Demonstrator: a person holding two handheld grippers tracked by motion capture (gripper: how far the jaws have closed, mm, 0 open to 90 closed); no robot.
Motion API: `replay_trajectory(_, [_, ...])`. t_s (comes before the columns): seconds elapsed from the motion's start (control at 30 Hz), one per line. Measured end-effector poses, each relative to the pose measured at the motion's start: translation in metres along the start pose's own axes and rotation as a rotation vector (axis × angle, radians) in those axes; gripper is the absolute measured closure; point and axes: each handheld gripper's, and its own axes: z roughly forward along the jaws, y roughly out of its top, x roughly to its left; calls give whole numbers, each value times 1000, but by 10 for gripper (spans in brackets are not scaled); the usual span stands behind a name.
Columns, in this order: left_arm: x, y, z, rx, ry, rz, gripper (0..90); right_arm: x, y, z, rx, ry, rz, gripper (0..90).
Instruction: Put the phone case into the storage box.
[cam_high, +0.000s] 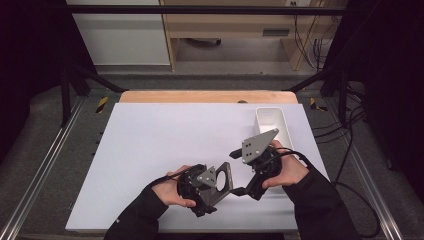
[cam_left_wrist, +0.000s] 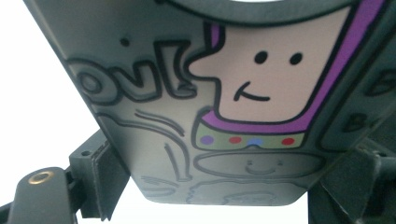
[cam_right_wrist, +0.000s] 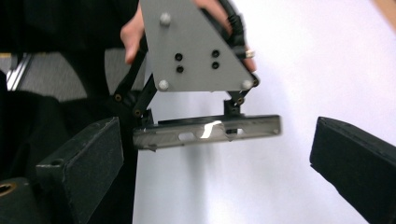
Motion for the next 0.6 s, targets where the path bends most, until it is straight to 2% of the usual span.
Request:
replay_trajectory(0.13, [0,-6,-4,-53,3,-16,114,0,-3,-11,-62,-25,6,25])
replay_trajectory(0.3, [-1,-13,-9,-129,19,-36,114,-1,-14,-14,-123,-47,35,22])
replay_trajectory(0.6, [-5,-24,-16,-296,47,-83,114,2,-33,-9,-237,-34,88,19])
